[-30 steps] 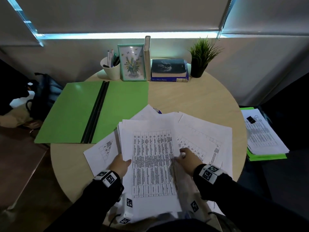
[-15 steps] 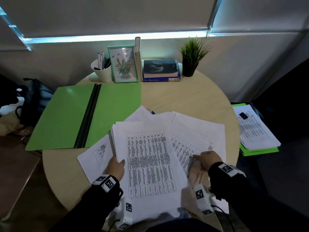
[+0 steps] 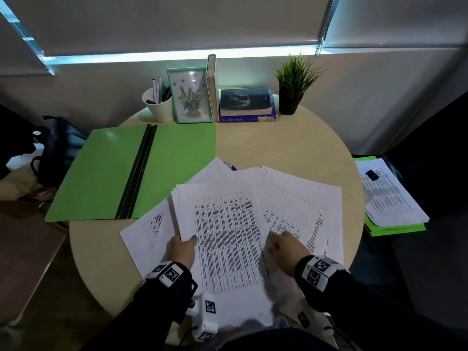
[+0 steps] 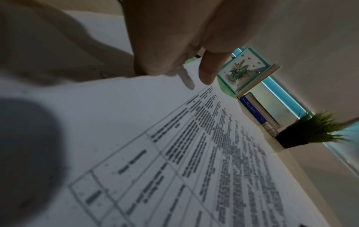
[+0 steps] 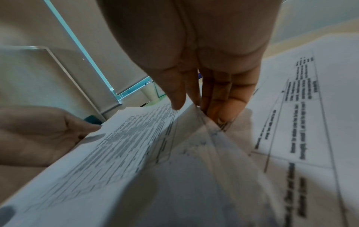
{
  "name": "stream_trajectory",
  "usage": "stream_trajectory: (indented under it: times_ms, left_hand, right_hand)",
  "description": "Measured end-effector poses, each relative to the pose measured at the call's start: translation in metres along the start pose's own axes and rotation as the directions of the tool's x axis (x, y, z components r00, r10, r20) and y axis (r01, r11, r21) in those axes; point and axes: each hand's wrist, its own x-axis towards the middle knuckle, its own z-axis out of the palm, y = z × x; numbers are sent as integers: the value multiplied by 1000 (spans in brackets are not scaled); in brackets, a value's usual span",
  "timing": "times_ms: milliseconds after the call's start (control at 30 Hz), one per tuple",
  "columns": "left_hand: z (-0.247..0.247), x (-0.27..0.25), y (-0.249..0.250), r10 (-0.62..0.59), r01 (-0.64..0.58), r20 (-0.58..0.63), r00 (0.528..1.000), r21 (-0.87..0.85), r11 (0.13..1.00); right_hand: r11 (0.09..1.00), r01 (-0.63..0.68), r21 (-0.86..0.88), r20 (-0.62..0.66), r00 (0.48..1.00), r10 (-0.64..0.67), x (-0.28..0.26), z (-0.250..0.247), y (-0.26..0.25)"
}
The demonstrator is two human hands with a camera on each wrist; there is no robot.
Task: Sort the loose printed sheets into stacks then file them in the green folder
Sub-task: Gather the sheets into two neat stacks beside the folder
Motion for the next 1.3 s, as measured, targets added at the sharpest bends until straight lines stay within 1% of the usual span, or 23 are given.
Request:
stream_trajectory:
  times_ms: [67,100,133,167,200,233,267,300,333,367,400,467,533,567,667,733,767,833,900,1000,1100,1167,1300]
  left_hand:
    - [-1,-7,7,-9,10,-31,999,35,999]
    - [-4,-6,9,-9,12,-29,1000,112,994]
    - [-7,-9,11,-28,31,-26,999,123,992]
    - [-10,-10,14,-8,2,22,1000,229,973]
    - [-13,-15,15,45,-69,68,997,392,918]
    - [-15,-11,12,71,-101,81,994,463,880]
    - [-16,-8,11,55,-84,80,995,422,903]
    - [-17,-8,11,58,-65,32,998,329,942]
    - [-20,-8,10,81,-70,-33,996,252,965]
    - [-19,-5,6,104,-86,-57,993,258,962]
    - [-19,-3,3,109,-93,-63,992,222,971]
    - [-23,-3,2,125,-113,-38,991,237,965]
    - [-26,-4,3,145,-138,-7,989,259,956]
    - [-28,-4,3,151,-149,13,988,266,952]
    - [-32,-2,5,168,-173,40,985,283,943]
    - [-35,-1,5,186,-195,57,981,286,938]
    - [-36,0,4,189,-197,57,980,281,939]
    - [-41,1,4,197,-202,48,979,263,943]
    - [-48,4,6,208,-208,29,978,252,945]
    - [-61,11,5,209,-200,-5,978,276,940]
    - [-71,20,2,191,-173,-28,981,307,936]
    - [-73,24,0,166,-152,-16,986,324,934]
    - [-69,27,-3,131,-130,24,991,372,919]
  right_hand:
    - [999,25,-29,0,1000,-25,1,1,0]
    - [1000,11,-29,-1,1000,-11,4,0,3]
    - [1000,-11,-25,-28,1000,10,7,-3,6]
    - [999,-50,8,-56,997,51,11,-7,11]
    - [996,-90,4,-91,992,90,13,-12,16]
    - [987,-160,-10,-119,980,158,15,-17,22]
    - [971,-239,6,-172,956,237,17,-25,29]
    - [944,-319,85,-206,921,330,19,-31,37]
    - [903,-381,195,-202,886,418,19,-36,43]
    - [860,-425,284,-185,855,484,21,-38,51]
    - [820,-441,365,-142,844,517,21,-40,56]
    - [735,-465,493,-40,832,553,27,-38,63]
    - [650,-459,606,31,830,558,25,-35,62]
    - [645,-463,608,49,832,552,26,-33,61]
    - [658,-440,612,50,851,523,25,-30,54]
    - [703,-413,580,49,878,475,27,-28,48]
    - [750,-394,531,41,896,442,29,-27,46]
    - [841,-387,379,18,911,411,32,-25,47]
    - [884,-381,273,-25,915,402,31,-30,49]
    - [882,-433,186,-71,889,452,30,-41,67]
    - [841,-499,209,-100,844,526,31,-52,87]
    - [829,-510,232,-161,820,549,33,-56,95]
    - [856,-471,215,-249,821,514,42,-59,93]
